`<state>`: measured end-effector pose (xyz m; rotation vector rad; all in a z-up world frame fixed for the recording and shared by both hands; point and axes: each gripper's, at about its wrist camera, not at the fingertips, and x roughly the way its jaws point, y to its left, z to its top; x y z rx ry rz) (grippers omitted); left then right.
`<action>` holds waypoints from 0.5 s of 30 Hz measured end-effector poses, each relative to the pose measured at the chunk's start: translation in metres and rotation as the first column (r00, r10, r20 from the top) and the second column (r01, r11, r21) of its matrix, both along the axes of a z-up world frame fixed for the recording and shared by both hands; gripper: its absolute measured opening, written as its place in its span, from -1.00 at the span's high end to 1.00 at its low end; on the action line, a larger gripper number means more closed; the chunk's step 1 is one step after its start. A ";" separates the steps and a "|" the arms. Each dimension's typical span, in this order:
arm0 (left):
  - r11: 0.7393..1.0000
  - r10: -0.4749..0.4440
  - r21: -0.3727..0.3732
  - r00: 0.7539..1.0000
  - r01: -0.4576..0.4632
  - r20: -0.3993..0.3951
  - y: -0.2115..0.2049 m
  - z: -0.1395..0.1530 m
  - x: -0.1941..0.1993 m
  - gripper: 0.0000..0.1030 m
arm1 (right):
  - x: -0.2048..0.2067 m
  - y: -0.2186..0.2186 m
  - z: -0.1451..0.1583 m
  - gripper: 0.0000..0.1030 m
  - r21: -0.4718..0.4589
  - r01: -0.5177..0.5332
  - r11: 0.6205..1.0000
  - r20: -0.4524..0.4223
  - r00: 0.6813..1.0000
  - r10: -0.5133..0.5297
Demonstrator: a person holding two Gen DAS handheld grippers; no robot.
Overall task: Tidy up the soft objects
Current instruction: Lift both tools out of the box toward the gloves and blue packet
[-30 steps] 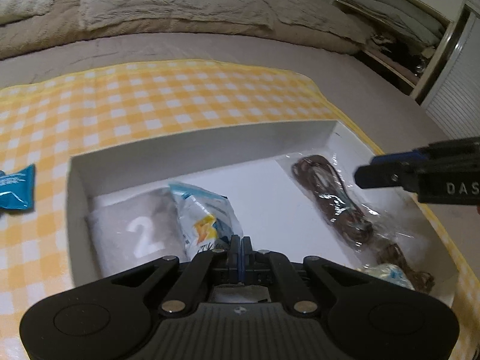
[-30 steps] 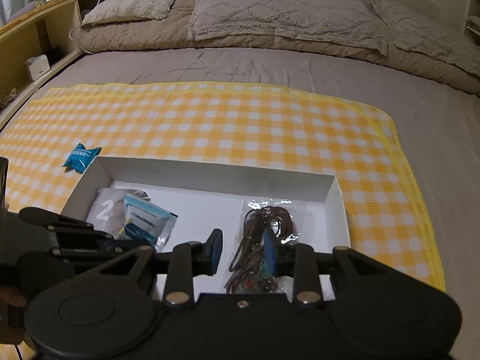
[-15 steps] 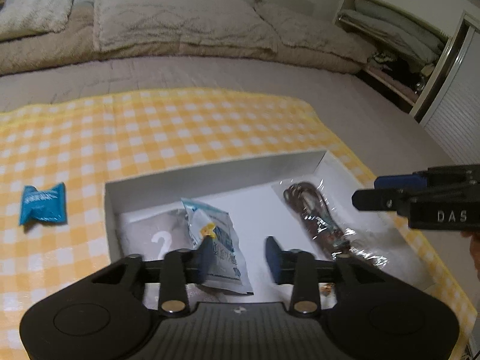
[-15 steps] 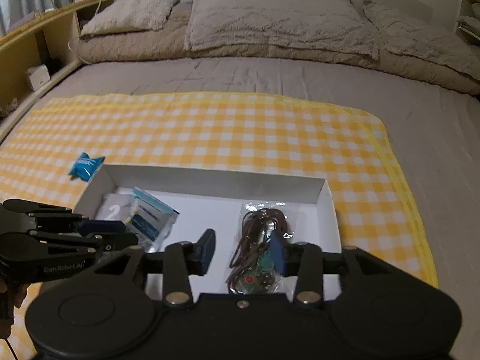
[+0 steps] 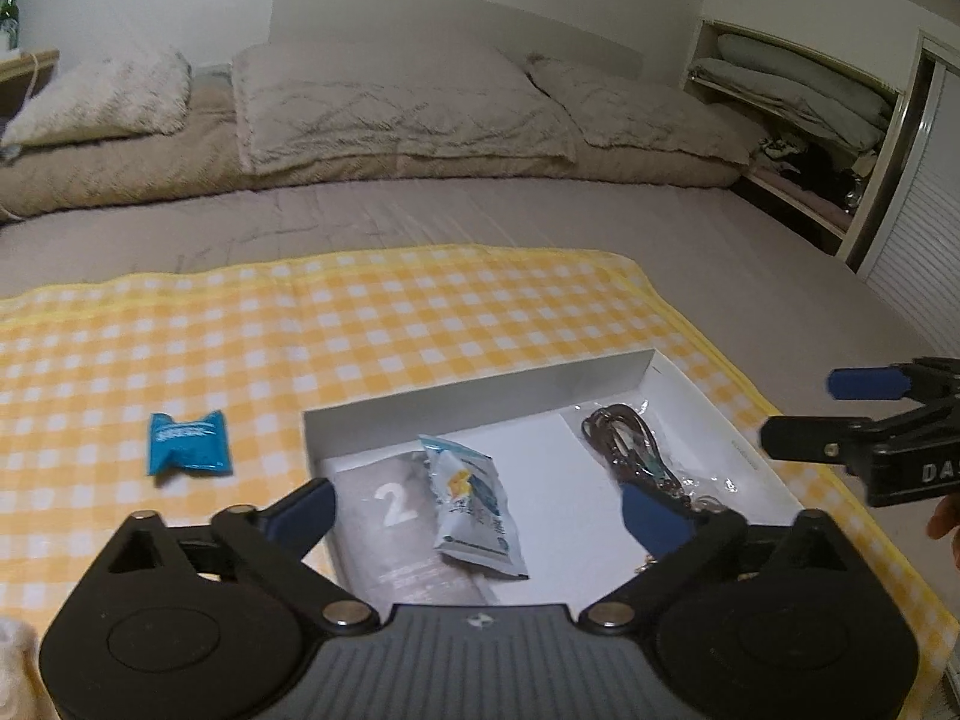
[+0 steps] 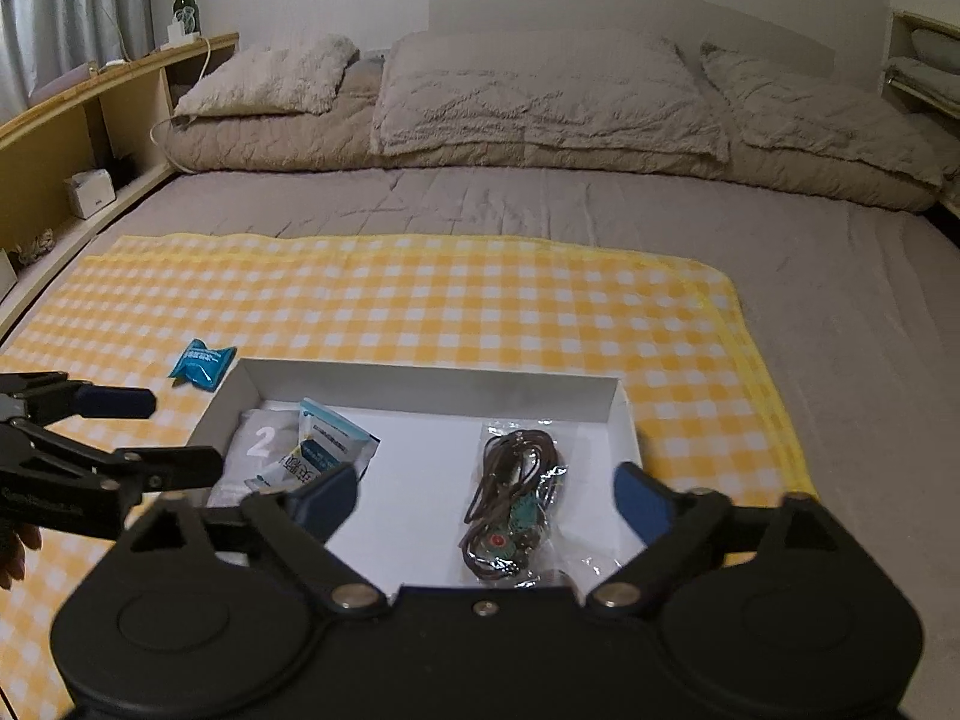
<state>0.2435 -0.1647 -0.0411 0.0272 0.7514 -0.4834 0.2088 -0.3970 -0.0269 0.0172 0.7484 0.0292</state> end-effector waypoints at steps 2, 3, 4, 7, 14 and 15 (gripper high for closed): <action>1.000 0.012 0.007 1.000 -0.012 0.013 0.005 0.004 -0.004 -1.00 | -0.006 0.000 0.004 -1.00 0.001 0.009 1.000 0.014 1.000 -0.009; 1.000 0.019 0.008 1.000 -0.019 0.017 0.008 0.006 -0.006 -1.00 | -0.009 0.000 0.005 -1.00 0.005 0.011 1.000 0.020 1.000 -0.011; 1.000 0.026 0.008 0.999 -0.026 0.021 0.011 0.008 -0.008 -1.00 | -0.012 0.000 0.006 -1.00 0.011 0.013 1.000 0.028 1.000 -0.013; 0.999 0.052 0.015 0.998 -0.052 0.035 0.023 0.014 -0.013 -1.00 | -0.019 0.001 0.008 -1.00 0.010 0.025 1.000 0.044 0.999 -0.026; 0.993 0.112 0.025 0.991 -0.114 0.072 0.055 0.029 -0.023 -1.00 | -0.021 0.010 0.013 -1.00 0.032 0.041 0.999 0.072 0.996 -0.043; 0.992 0.125 0.022 0.989 -0.127 0.078 0.061 0.031 -0.025 -1.00 | -0.020 0.013 0.014 -1.00 0.033 0.037 0.999 0.073 0.997 -0.039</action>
